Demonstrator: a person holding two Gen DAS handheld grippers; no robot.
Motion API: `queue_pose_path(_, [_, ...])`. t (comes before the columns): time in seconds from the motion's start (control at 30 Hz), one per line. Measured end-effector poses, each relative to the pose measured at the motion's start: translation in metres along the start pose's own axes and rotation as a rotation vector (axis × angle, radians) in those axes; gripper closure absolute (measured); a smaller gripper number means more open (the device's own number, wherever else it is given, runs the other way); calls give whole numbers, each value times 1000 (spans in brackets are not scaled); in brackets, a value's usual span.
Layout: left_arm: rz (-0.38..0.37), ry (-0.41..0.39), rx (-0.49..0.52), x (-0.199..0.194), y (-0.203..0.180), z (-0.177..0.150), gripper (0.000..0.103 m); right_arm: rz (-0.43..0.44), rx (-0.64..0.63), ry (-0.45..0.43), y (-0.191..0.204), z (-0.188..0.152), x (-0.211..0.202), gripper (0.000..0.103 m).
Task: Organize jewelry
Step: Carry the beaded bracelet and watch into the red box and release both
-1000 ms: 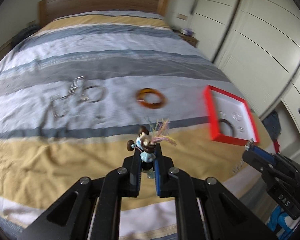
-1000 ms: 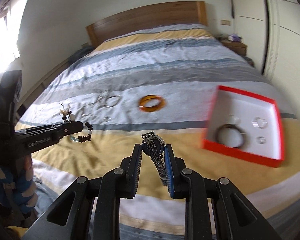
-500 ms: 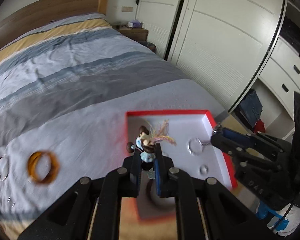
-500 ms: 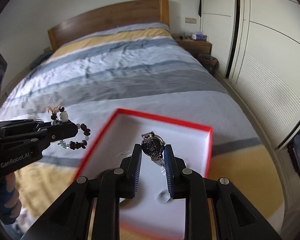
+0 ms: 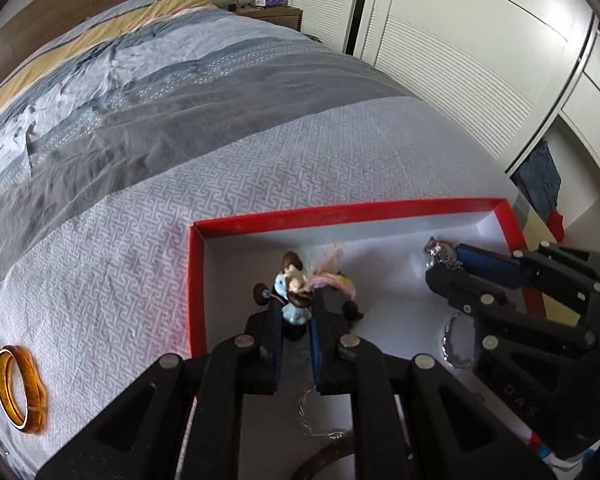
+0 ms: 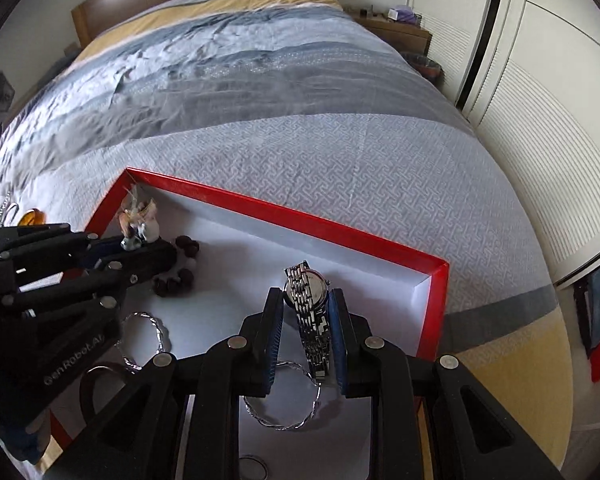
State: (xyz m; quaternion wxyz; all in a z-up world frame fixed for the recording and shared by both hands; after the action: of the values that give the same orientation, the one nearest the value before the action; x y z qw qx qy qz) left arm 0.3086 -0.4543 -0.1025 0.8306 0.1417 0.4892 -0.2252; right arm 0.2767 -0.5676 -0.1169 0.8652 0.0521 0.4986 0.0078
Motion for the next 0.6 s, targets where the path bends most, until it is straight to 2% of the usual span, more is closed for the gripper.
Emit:
queue_pose_path(0.07, [-5, -2, -2, -2, 1, -1, 91, -12, 6, -12, -1, 0, -5, 80])
queue_pose_path(0.27, [-10, -44, -4, -35, 6, -3, 76, -47, 26, -49, 3, -6, -42, 73])
queue_pose_path(0.4, [-21, -85, -21, -81, 15, -15, 75, -51, 48, -86, 18, -17, -86, 71])
queue_pose_path(0.6, [8, -194, -43, -165, 44, -59, 75, -84, 29, -138, 80, -54, -160, 59])
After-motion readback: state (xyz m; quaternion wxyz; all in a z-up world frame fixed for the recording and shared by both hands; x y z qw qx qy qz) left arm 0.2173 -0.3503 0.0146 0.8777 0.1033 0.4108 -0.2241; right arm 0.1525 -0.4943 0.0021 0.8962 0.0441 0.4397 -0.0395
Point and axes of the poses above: each gripper's, at about its wrist camera, not at the fingertips, and x roughly the way its jaws point, y to its left, z to its top, the point moved 2 cm from there along x, roughly the way its jaws point, and after that the axes turned 7 degrees about z, right-handed, at the moved point
